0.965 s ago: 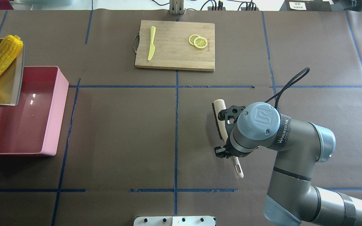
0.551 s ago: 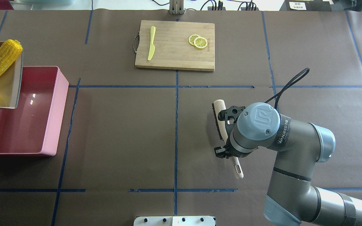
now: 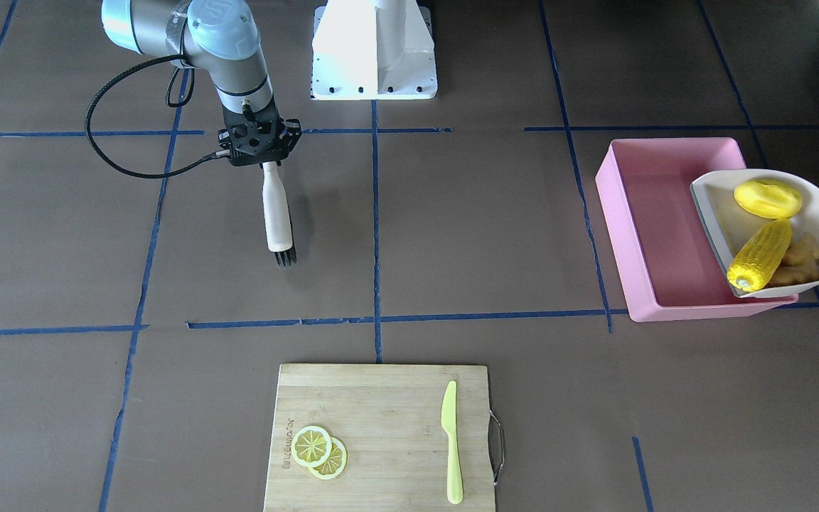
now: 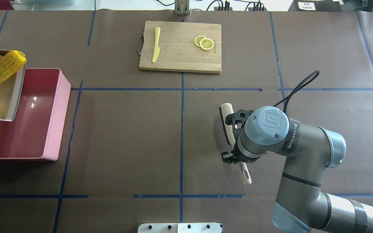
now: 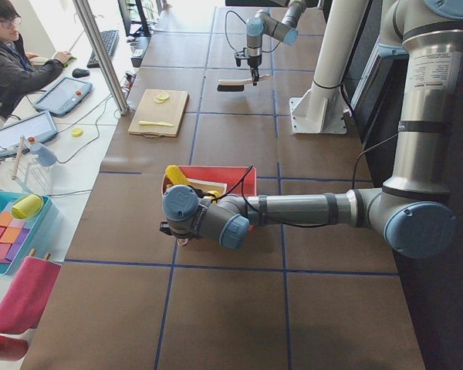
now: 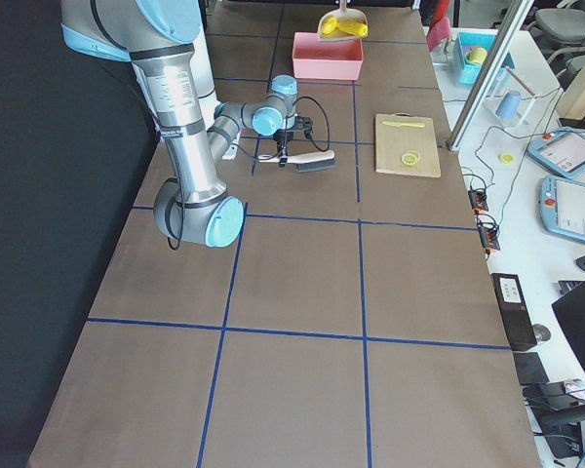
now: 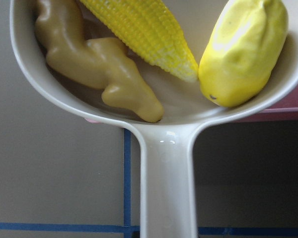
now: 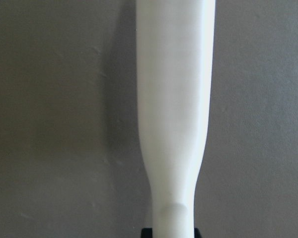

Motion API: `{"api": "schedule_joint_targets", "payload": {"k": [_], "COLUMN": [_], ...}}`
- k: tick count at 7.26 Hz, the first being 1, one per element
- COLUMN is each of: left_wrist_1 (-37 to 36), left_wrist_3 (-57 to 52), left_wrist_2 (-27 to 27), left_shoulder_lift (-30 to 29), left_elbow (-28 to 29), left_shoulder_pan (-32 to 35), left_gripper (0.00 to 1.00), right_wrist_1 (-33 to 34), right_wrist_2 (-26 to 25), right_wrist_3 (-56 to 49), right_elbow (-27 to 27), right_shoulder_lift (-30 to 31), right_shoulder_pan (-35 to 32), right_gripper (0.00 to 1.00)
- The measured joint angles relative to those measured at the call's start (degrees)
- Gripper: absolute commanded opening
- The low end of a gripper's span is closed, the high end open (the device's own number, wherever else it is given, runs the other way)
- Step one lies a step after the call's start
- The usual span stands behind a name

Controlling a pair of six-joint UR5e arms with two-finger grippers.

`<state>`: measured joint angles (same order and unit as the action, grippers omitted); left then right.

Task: Sweep and dump trash into bin
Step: 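Tilt the dustpan over the pink bin with the left gripper to dump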

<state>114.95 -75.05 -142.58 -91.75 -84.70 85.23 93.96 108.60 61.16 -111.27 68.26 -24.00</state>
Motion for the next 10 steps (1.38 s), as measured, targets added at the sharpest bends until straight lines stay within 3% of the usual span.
{"api": "schedule_joint_targets", "payload": {"k": [5, 10], "left_wrist_1": [-14.4, -17.2], "left_wrist_3": [-0.6, -1.7], "left_wrist_2": [4.8, 14.3], "left_shoulder_lift": [0.0, 0.4], "left_elbow": [-9.4, -13.0], "left_shoulder_pan": [-0.1, -0.3], "left_gripper": [0.00, 0.00], "right_wrist_1": [0.0, 0.0], "right_wrist_2": [0.1, 0.1], "right_wrist_3": [0.0, 0.1], "right_elbow": [0.0, -0.1], "right_shoulder_lift": [0.3, 0.4], "right_shoulder_pan": [0.0, 0.0], "right_gripper": [0.00, 0.00]}}
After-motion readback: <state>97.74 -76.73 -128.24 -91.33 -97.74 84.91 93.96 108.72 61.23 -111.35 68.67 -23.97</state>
